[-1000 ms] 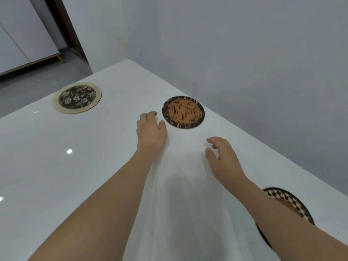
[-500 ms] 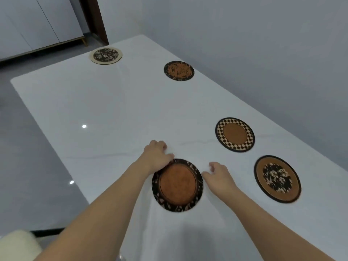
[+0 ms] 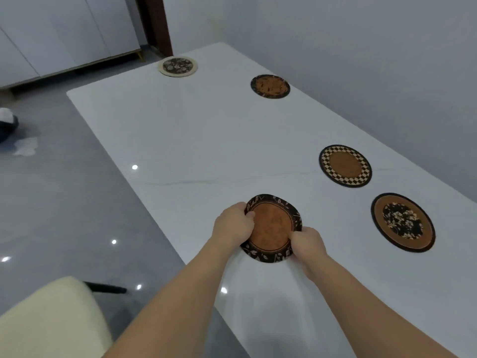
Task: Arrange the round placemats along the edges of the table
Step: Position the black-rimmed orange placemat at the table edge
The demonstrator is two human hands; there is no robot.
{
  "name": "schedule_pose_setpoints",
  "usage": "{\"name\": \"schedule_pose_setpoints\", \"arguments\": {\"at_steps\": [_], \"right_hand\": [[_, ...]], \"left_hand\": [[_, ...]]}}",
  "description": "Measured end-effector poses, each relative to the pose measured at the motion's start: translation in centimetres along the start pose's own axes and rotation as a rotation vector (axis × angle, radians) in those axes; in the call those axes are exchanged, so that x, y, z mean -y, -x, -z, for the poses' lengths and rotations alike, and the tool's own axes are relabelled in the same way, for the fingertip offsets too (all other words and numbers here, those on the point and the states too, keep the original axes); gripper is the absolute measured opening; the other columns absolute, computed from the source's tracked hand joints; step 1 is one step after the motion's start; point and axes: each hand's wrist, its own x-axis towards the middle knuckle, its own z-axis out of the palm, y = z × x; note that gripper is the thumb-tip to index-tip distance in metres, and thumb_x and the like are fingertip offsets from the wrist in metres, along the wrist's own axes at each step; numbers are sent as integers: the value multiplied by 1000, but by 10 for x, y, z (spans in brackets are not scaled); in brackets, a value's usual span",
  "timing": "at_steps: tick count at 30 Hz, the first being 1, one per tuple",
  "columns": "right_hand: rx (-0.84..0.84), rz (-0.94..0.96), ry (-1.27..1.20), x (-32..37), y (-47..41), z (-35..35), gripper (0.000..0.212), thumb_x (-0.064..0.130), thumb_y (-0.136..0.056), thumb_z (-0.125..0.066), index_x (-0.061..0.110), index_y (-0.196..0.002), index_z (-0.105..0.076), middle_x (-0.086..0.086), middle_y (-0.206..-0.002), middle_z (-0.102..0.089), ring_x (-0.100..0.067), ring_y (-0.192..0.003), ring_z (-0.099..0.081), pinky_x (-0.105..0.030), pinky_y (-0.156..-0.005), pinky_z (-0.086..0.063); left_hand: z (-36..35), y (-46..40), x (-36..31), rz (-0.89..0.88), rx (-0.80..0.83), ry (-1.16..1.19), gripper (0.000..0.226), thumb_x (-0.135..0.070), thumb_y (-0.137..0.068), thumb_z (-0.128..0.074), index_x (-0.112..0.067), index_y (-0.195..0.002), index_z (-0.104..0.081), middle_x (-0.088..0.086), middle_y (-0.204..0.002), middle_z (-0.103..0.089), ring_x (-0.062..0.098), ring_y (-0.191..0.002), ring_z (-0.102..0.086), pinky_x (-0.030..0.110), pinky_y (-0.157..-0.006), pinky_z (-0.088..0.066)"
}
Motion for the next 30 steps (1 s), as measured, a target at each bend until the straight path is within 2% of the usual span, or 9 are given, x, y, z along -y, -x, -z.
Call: {"name": "schedule_pose_setpoints", "arguments": {"at_steps": [4,8,10,15,17,20,23,27,30], "right_hand": [[65,128,87,19,11,-15,21,16,-94,-43,10,-87,-61,-9,-82,-65,-23,-68,-59,-34,-60,-48],[122,280,132,58,21,-51,15,19,-91,-49,10,-86,-60,-11,-85,-67,-23,-69,-61,-39,-67,-53],[146,328,136,78,25,-77,15,19,-91,-47,10,-84,-57,-9,-81,-64,-23,-67,-59,-37,-61,-50],[198,400,218,120,20,-149,24,21,-95,-38,13,-74,-47,-5,-75,-55,-20,-68,-53,-35,-65,-45],[200,473,236,143,13,-178,26,19,-96,-38,15,-72,-45,-2,-73,-52,-16,-65,-50,-30,-61,-41],[156,593,294,180,-7,-223,22,20,-97,-37,15,-78,-48,2,-76,-53,-14,-69,-51,-26,-57,-37],[82,675,418,206,-30,-264,22,26,-97,-36,14,-86,-51,-4,-83,-61,-27,-83,-58,-40,-79,-46],[-9,778,496,230,-49,-306,23,25,-99,-34,13,-86,-48,1,-70,-56,-28,-73,-55,-40,-85,-37],[-89,828,534,245,-61,-332,25,23,-99,-32,10,-100,-53,-6,-78,-65,-31,-78,-58,-38,-84,-30]], "left_hand": [[31,8,20,51,-75,165,27,-26,-99,-40,-7,-87,-55,1,-80,-56,20,-76,-54,34,-69,-44],[81,8,44,73,-225,234,24,-25,-99,-41,-7,-95,-57,2,-85,-60,16,-75,-56,29,-64,-44],[108,2,57,90,-301,244,24,-26,-100,-41,-10,-95,-57,0,-84,-59,13,-74,-55,26,-59,-42],[167,-30,103,157,-415,182,33,-33,-101,-36,-8,-94,-57,4,-85,-60,22,-79,-57,35,-68,-45],[193,-54,121,148,-454,168,34,-32,-101,-36,-7,-94,-57,6,-86,-60,25,-81,-57,36,-70,-45],[227,-96,144,115,-531,153,34,-32,-102,-36,-6,-95,-56,6,-85,-59,26,-80,-55,34,-68,-40],[251,-131,170,112,-548,131,33,-34,-101,-36,-8,-95,-56,6,-85,-60,27,-81,-55,36,-70,-42],[280,-171,198,94,-571,67,34,-37,-101,-34,-11,-93,-54,10,-86,-64,34,-85,-58,42,-82,-47],[290,-195,209,97,-632,-13,34,-35,-101,-33,-10,-93,-54,14,-85,-65,36,-86,-57,43,-86,-43]]}}
